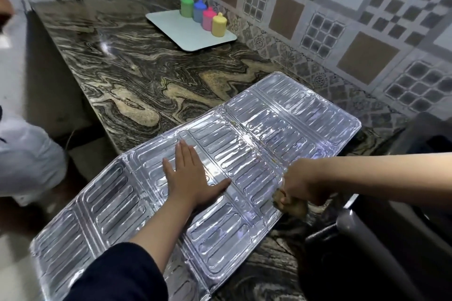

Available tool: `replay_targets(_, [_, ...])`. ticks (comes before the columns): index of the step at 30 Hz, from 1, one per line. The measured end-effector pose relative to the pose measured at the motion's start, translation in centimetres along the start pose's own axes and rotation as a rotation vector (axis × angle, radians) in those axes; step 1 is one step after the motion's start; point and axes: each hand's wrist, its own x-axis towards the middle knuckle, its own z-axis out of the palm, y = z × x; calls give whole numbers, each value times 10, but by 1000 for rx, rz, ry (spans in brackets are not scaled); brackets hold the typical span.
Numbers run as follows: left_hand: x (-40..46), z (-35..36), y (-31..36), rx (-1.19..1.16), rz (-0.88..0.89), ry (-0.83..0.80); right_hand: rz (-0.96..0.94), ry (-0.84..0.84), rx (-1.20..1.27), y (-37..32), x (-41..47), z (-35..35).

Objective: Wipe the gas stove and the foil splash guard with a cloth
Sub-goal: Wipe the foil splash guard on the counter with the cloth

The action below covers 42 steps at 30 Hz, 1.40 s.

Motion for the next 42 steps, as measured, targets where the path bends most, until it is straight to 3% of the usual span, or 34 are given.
replay_targets(7, [-10,1,-8,15,-5,-21,180,142,737,33,-37,-18])
replay_targets(12, [-20,5,-32,76,5,-38,316,491,759,66,-33,-45])
replay_targets(15, [-25,5,-41,83,12,-28,410,798,667,75,6,-59])
replay_targets(18, [-27,4,-42,91,14,-33,545,980,562,72,49,-79])
replay_targets(24, [-23,-10,-40,201,12,-65,478,939,506,61,108,-94])
replay_targets(30, [-18,-12,-40,253,15,-83,323,979,677,71,110,-62])
replay_targets(37, [-16,-9,-40,226,12,-86,396,1014,564,70,109,-58])
replay_targets(42, [-6,-37,-36,277,18,-63,439,1207,956,82,108,-83])
